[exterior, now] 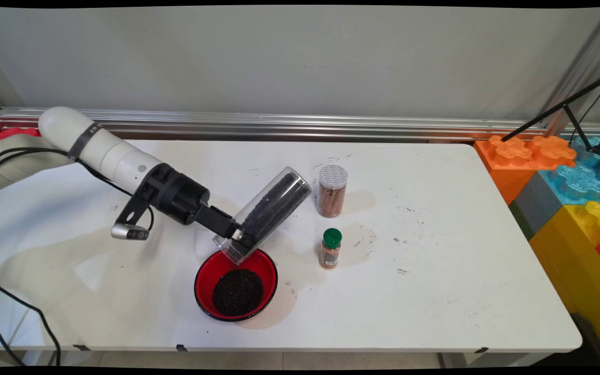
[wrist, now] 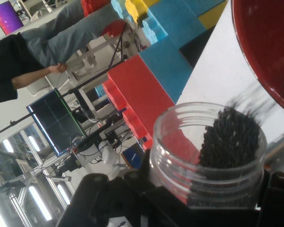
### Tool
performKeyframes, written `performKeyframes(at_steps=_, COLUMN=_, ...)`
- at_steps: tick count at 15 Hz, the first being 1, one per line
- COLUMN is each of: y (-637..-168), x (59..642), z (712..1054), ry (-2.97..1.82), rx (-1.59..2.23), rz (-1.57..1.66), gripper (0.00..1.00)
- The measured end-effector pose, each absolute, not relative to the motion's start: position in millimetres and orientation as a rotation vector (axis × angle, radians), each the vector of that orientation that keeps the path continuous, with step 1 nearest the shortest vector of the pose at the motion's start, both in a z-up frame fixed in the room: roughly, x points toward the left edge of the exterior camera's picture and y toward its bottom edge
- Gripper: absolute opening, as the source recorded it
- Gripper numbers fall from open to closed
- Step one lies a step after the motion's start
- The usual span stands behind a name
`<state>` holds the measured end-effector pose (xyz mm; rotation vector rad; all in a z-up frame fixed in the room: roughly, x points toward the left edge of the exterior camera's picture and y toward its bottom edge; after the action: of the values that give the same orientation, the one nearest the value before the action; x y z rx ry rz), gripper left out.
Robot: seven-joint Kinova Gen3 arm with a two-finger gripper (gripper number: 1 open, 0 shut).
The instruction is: Pour the black seasoning powder in the red bowl
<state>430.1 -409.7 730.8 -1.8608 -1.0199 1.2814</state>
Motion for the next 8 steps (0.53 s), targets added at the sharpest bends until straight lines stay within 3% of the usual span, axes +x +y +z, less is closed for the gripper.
performKeyframes(at_steps=8, y=-409.6, x=430.1, z=730.6, ry=-1.01, rx=-1.871, rz=1.283, gripper=0.0)
